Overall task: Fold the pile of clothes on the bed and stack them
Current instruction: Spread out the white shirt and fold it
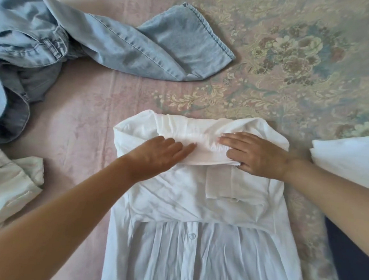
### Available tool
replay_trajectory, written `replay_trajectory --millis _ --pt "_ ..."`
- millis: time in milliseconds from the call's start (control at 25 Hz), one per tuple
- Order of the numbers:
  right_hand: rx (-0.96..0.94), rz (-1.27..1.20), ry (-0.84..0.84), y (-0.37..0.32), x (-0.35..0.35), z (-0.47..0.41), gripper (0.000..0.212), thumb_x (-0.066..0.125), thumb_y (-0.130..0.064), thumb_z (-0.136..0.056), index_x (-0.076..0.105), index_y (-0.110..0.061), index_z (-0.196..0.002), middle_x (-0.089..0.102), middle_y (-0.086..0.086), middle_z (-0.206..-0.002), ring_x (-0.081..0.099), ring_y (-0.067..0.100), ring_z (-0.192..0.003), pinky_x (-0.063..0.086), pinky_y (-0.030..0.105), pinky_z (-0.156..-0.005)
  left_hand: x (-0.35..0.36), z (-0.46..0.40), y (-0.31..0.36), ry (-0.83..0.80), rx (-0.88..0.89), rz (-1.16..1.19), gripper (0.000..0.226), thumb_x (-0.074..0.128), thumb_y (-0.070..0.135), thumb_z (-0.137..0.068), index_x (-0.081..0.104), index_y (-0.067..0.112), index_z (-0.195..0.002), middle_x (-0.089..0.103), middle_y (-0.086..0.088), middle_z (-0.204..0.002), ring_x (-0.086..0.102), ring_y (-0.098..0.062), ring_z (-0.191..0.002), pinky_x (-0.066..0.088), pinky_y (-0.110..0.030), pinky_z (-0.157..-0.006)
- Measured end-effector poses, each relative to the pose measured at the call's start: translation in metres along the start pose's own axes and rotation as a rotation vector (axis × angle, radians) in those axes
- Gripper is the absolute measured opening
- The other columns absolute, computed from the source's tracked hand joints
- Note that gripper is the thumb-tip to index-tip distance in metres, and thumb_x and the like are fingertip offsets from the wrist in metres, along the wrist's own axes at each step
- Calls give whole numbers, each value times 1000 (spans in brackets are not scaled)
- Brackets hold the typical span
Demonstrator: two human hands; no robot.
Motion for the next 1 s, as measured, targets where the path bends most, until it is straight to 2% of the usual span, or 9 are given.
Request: replay_trajectory --millis 80,200,320,520,600,720,840,920,1000 --pt "54 62 -47 -5 13 7 22 60 -11 -80 43 -13 -94 57 21 -129 56 36 -119 39 44 -101 13 9 12 -11 -17 8 49 23 -14 -89 41 -4 -133 54 -7 -78 50 -22 -61 43 -34 -54" --pt "116 134 -48 -12 11 9 39 74 -8 -70 43 -13 -93 59 19 -128 57 36 -118 46 48 -99 15 14 20 -38 -47 -27 64 45 -12 -71 41 -1 -134 53 -6 -79 49 -22 -61 43 -34 -57" --pt "92 249 33 -24 -4 16 9 45 -5 -94 45 -12 -89 58 17 -130 56 34 -120 41 46 -103 -2 15 20 -30 -81 -127 67 43 -10 -68 42 5 -134 49 -5 -75 46 -20 -58 41 -31 -52" --pt "115 265 -121 -24 21 27 21 39 -7 -88 59 -10 -93 53 17 -136 51 34 -126 37 44 -105 26 33 31 -219 -95 -66 81 69 9 -59 43 18 -135 58 -6 -79 55 -21 -61 40 -28 -47" --pt "187 224 -91 -23 17 35 29 38 -8 -90 67 -7 -86 53 19 -135 52 35 -125 33 43 -105 22 41 36 -231 -123 -25 62 68 24 -64 60 18 -125 59 -5 -76 55 -21 -57 36 -27 -47" --pt "356 168 234 -25 -27 25 35 36 -1 -96 67 -1 -81 57 24 -129 56 38 -119 38 44 -102 -27 30 26 102 -183 78 27 53 17 -84 71 6 -100 56 -5 -65 51 -24 -52 35 -30 -47" --pt "632 197 311 -19 -28 -17 37 38 -8 -93 57 4 -122 46 24 -140 43 37 -131 36 48 -107 -33 -8 -9 270 -526 60 39 41 4 -88 58 -5 -122 66 -18 -103 63 -34 -95 49 -44 -80" --pt "791 153 165 -18 0 -37 52 37 -24 -92 46 3 -135 40 22 -146 37 34 -137 31 47 -111 4 -31 -7 133 -693 102 52 35 8 -89 38 -2 -140 48 -22 -140 45 -35 -131 32 -47 -108" --pt "909 121 3 -15 32 -32 62 33 -39 -91 44 -1 -139 38 17 -148 35 30 -138 24 48 -112 45 -31 6 -48 -794 96 54 31 26 -93 30 11 -145 39 -16 -149 35 -33 -138 18 -56 -110"
Point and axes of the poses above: each hand's wrist, its own z-axis away from the middle knuckle, its own x-axis out of the palm, y = z × x, the point moved 8 cm from there along -z, towards the middle knuckle
